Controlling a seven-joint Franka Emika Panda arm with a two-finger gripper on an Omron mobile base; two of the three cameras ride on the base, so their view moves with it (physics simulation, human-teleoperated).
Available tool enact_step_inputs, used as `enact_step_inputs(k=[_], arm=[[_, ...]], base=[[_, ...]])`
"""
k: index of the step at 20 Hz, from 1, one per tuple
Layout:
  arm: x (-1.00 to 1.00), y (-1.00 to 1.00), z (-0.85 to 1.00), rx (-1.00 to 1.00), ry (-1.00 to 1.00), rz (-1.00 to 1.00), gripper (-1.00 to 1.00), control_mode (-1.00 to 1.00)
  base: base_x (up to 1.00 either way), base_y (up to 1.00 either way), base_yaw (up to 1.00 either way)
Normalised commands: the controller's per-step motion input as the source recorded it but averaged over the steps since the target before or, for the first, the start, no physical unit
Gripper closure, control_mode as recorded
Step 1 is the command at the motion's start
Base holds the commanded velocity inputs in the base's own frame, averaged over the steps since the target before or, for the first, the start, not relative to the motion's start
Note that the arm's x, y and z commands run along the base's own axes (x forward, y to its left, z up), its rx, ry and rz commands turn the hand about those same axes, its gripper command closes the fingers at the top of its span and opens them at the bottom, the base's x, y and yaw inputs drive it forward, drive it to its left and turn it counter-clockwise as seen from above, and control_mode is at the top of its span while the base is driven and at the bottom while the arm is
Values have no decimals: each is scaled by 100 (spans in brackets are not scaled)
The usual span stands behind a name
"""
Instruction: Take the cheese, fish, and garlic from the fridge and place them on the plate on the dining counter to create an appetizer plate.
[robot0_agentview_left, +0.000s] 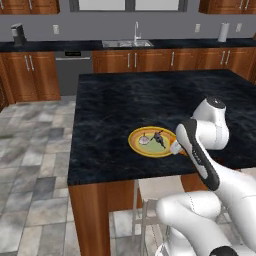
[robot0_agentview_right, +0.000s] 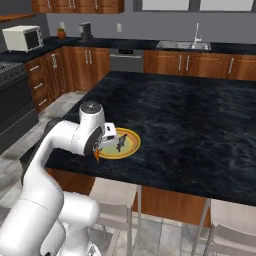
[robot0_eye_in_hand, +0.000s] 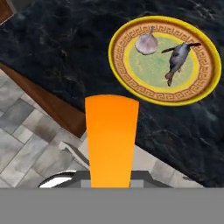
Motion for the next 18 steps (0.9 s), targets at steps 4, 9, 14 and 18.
enact_step_inputs(k=[4, 9, 14, 18], arm=[[72, 15, -14, 0, 12, 17, 100, -100], [39, 19, -10, -4, 1, 0, 100, -100], [40, 24, -17, -2, 0, 0, 100, -100], [21, 19, -37, -3, 0, 0, 100, -100]], base=[[0, 0, 0], [0, 0, 0], [0, 0, 0], [0, 0, 0]])
